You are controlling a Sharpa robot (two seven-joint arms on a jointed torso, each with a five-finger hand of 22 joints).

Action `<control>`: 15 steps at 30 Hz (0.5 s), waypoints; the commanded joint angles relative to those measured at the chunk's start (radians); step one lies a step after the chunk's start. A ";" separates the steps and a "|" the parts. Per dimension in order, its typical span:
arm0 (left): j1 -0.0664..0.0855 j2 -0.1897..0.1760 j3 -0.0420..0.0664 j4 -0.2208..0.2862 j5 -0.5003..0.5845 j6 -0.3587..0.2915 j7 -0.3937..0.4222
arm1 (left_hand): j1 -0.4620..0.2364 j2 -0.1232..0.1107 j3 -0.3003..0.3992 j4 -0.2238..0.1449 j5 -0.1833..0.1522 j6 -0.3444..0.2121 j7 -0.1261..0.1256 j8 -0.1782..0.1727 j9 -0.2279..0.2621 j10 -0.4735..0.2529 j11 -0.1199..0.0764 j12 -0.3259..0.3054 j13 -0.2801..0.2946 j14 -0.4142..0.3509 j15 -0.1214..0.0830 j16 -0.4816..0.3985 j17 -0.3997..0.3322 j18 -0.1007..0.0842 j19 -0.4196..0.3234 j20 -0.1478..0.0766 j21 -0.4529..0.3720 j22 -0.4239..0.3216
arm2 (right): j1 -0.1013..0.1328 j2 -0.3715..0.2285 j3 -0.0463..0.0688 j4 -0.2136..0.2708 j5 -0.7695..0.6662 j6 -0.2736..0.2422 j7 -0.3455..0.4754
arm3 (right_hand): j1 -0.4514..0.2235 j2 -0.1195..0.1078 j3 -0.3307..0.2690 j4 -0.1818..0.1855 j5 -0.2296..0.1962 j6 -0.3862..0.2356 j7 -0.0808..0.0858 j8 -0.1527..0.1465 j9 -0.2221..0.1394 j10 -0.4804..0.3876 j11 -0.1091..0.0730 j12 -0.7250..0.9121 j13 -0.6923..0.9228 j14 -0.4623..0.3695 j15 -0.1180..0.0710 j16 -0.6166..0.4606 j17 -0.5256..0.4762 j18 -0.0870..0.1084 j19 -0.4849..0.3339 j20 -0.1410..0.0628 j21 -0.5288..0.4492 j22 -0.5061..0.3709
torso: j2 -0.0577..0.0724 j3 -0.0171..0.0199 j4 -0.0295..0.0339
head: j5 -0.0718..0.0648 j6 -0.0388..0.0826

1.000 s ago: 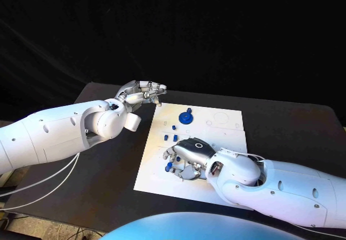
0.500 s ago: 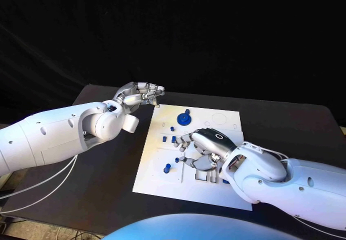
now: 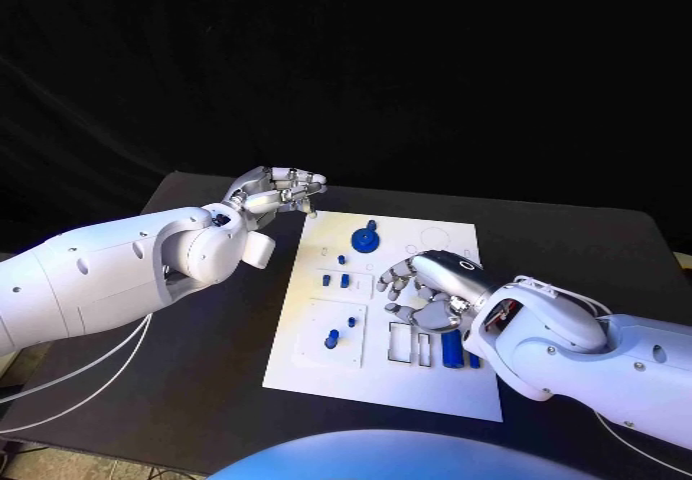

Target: Assemble the parts on the task board

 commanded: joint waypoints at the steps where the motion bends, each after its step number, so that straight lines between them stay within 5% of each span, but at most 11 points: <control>1: 0.001 -0.001 0.000 0.002 -0.002 0.010 0.007 | -0.004 0.007 0.003 -0.005 0.006 -0.005 0.001 0.001 -0.001 -0.005 0.001 0.001 -0.001 -0.005 0.002 0.002 -0.001 0.005 -0.006 0.003 0.001 0.002 | 0.015 -0.041 0.001 0.006 0.135 0.023 -0.049 | -0.039 -0.005 -0.020 0.028 0.009 0.031 -0.016 0.022 0.012 0.051 -0.017 0.026 0.019 0.044 -0.014 0.012 0.019 0.000 0.020 -0.009 0.029 0.162 | 0.000 0.0004 -0.0040 | -0.020 0.003; 5: 0.001 -0.002 0.000 0.003 -0.002 0.009 0.007 | -0.004 0.007 0.003 -0.005 0.006 -0.005 0.001 0.001 -0.001 -0.005 0.001 0.001 -0.001 -0.005 0.002 0.002 -0.001 0.005 -0.006 0.003 0.001 0.002 | 0.028 -0.109 0.001 0.026 0.218 0.034 -0.081 | -0.093 -0.022 -0.088 0.080 0.062 0.041 -0.034 0.055 0.046 0.103 -0.037 0.086 0.083 0.048 -0.032 0.018 0.027 -0.007 0.034 -0.028 0.061 0.176 | -0.002 -0.0004 -0.0054 | -0.043 0.004; 8: 0.001 -0.004 0.000 0.003 -0.002 0.009 0.008 | -0.004 0.007 0.003 -0.005 0.006 -0.005 0.001 0.001 -0.001 -0.005 0.001 0.001 -0.001 -0.005 0.002 0.002 -0.001 0.005 -0.006 0.003 0.001 0.002 | 0.032 -0.165 -0.001 0.046 0.279 0.044 -0.098 | -0.113 -0.020 -0.162 0.137 0.101 -0.014 -0.041 0.080 0.089 0.102 -0.048 0.210 0.215 0.051 -0.040 0.025 0.038 -0.010 0.040 -0.037 0.072 0.184 | -0.004 0.0009 -0.0099 | -0.057 0.000; 9: 0.001 -0.004 -0.001 0.003 -0.002 0.010 0.008 | -0.004 0.007 0.003 -0.005 0.006 -0.005 0.001 0.001 -0.001 -0.005 0.001 0.001 -0.001 -0.005 0.002 0.002 -0.001 0.005 -0.006 0.003 0.001 0.002 | 0.032 -0.178 -0.002 0.051 0.294 0.048 -0.101 | -0.107 -0.017 -0.185 0.154 0.113 -0.040 -0.041 0.097 0.109 0.083 -0.048 0.287 0.286 0.050 -0.041 0.025 0.037 -0.010 0.038 -0.038 0.068 0.184 | -0.004 0.0011 -0.0096 | -0.060 0.000; 10: 0.001 -0.003 -0.001 0.003 -0.002 0.010 0.008 | -0.004 0.007 0.003 -0.005 0.006 -0.005 0.001 0.001 -0.001 -0.005 0.001 0.001 -0.001 -0.005 0.002 0.002 -0.001 0.005 -0.006 0.003 0.001 0.002 | 0.031 -0.195 -0.003 0.057 0.311 0.052 -0.106 | -0.081 -0.006 -0.221 0.188 0.115 -0.079 -0.042 0.145 0.153 -0.002 -0.048 0.422 0.420 0.051 -0.036 0.026 0.038 -0.009 0.039 -0.044 0.066 0.187 | -0.004 0.0008 -0.0097 | -0.065 -0.001; 12: 0.001 -0.003 -0.001 0.004 -0.002 0.011 0.008 | -0.005 0.007 0.003 -0.005 0.006 -0.005 0.001 0.002 -0.001 -0.004 0.001 0.002 -0.001 -0.005 0.002 0.002 -0.001 0.005 -0.006 0.003 0.001 0.002 | 0.030 -0.219 -0.005 0.066 0.329 0.059 -0.117 | -0.061 -0.003 -0.249 0.215 0.119 -0.102 -0.041 0.175 0.176 -0.029 -0.047 0.514 0.508 0.053 -0.041 0.033 0.049 -0.011 0.045 -0.041 0.079 0.193 | -0.006 -0.0003 -0.0106 | -0.072 -0.003; 15: 0.001 -0.002 -0.001 0.004 -0.002 0.012 0.008 | -0.005 0.007 0.003 -0.005 0.006 -0.005 0.001 0.002 -0.001 -0.004 0.001 0.002 -0.001 -0.005 0.002 0.002 -0.001 0.005 -0.006 0.003 0.001 0.002 | 0.022 -0.252 -0.009 0.081 0.323 0.068 -0.141 | -0.042 0.002 -0.266 0.230 0.123 -0.102 -0.044 0.199 0.190 0.043 -0.052 0.698 0.712 0.057 -0.045 0.042 0.066 -0.016 0.054 -0.041 0.099 0.201 | -0.009 -0.0030 -0.0131 | -0.078 -0.006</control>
